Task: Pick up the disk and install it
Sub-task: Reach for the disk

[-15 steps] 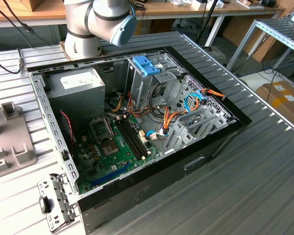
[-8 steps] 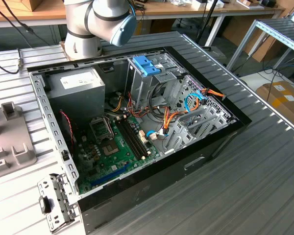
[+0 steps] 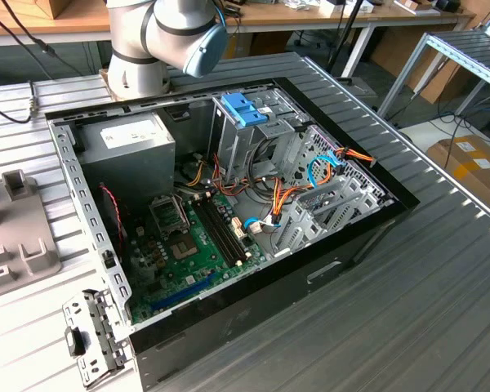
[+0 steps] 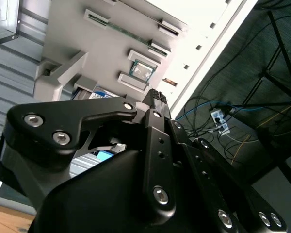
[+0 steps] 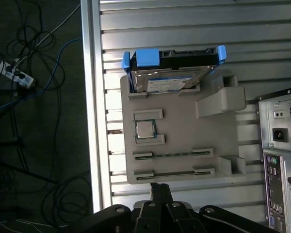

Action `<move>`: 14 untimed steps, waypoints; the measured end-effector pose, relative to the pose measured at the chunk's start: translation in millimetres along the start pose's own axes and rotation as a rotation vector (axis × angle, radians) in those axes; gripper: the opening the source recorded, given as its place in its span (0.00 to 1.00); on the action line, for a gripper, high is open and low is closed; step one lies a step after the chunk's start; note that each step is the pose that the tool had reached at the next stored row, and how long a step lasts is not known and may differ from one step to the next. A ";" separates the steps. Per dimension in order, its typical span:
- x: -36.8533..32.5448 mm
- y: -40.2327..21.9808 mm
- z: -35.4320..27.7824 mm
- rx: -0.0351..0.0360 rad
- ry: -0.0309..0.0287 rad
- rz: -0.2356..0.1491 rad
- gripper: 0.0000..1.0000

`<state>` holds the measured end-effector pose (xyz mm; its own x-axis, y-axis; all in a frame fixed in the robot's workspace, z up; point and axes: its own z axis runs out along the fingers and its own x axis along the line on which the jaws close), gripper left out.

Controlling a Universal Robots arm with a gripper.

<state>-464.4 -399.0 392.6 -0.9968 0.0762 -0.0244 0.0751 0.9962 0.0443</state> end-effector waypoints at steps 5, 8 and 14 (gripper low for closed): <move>2.9 -0.2 0.0 0.0000 0.0000 0.000 0.11; 4.3 -0.3 -0.1 0.0000 -0.0001 0.000 0.11; 8.1 -0.6 -0.2 0.0000 0.0000 0.000 0.11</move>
<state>-472.5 -398.9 392.6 -0.9968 0.0762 -0.0244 0.0751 0.9962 0.0443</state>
